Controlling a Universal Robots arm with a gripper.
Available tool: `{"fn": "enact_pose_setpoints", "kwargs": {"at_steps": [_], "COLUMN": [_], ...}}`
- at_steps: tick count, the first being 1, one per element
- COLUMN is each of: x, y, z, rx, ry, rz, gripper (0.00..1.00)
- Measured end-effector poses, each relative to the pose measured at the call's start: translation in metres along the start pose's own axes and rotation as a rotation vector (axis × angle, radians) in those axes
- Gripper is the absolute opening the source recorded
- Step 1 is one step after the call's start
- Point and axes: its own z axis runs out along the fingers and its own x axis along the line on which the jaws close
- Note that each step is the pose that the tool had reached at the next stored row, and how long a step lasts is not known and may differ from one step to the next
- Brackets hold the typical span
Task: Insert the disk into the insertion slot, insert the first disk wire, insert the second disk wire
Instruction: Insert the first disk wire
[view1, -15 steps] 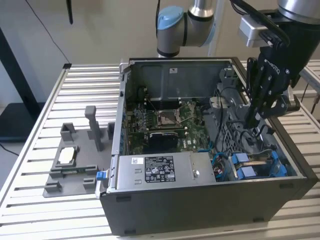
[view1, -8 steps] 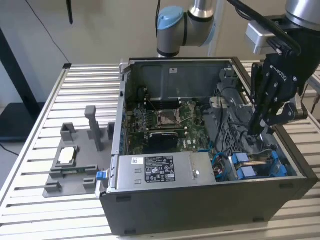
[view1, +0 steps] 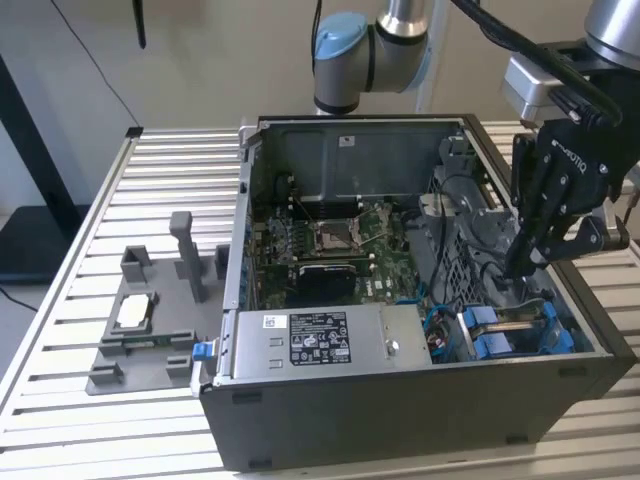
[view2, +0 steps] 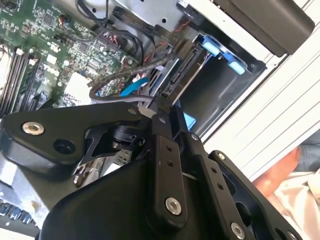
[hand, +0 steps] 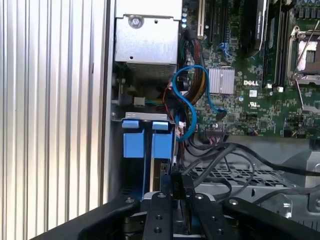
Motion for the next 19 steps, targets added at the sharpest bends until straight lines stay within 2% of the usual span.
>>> {"fn": "enact_pose_setpoints", "kwargs": {"at_steps": [11,19], "x": [0.0033,0.0045], "y": [-0.0146,-0.0199], "z": [0.0057,0.0135], "rx": [0.0000,0.0000], "ry": [-0.0001,-0.0001], "rz": [0.000,0.000], "gripper": [0.19,0.19]}}
